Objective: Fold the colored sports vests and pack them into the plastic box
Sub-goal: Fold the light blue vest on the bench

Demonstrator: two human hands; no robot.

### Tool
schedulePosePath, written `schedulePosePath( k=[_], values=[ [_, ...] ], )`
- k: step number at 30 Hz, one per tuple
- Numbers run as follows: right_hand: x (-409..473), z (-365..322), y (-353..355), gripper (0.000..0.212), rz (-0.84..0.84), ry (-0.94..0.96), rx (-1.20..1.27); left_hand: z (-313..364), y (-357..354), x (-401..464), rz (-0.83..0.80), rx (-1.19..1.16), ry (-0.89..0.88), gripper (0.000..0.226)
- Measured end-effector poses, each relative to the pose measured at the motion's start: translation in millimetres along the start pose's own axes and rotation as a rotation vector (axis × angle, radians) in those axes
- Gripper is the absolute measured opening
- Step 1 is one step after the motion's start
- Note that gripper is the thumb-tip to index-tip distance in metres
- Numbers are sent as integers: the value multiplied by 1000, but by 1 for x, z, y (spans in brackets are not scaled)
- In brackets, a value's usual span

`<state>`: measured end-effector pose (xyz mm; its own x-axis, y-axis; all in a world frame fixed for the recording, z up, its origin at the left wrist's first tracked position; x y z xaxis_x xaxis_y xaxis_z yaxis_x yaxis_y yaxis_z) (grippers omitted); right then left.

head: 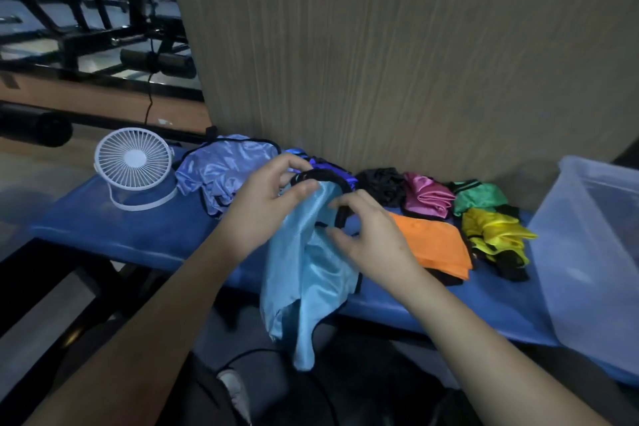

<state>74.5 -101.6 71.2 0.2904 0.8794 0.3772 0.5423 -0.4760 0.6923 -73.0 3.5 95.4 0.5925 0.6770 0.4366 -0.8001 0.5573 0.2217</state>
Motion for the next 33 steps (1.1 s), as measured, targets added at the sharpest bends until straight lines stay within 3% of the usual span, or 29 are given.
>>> schedulePosePath(
  k=[9, 13, 18, 26, 33],
  values=[
    [-7, -6, 52, 35, 228, -63, 170, 39, 0, 4, -43, 267, -155, 5],
    [-8, 0, 67, 44, 192, -118, 121, 53, 2, 4, -62, 327, -168, 9],
    [-14, 1, 83, 24, 214, -60, -83, 66, 0, 0, -48, 370, -197, 5],
    [-22, -11, 108, 31, 233, -93, 146, 73, 5, 2, 60, 405, -174, 12],
    [-20, -11, 120, 20, 270, -83, 117, 67, 11, -1, 40, 458, -135, 24]
  ],
)
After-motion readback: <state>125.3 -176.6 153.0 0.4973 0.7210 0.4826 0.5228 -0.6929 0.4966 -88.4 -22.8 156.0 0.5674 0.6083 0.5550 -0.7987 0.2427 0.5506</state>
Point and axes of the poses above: each hand's wrist, its own x-axis towards the middle knuckle, its own y-axis out of the back of the hand, z = x × y, the point moved 3 cm from there along x, towards the middle knuckle, and after that the axes turned 3 degrees about -y, right-handed, at the moved point
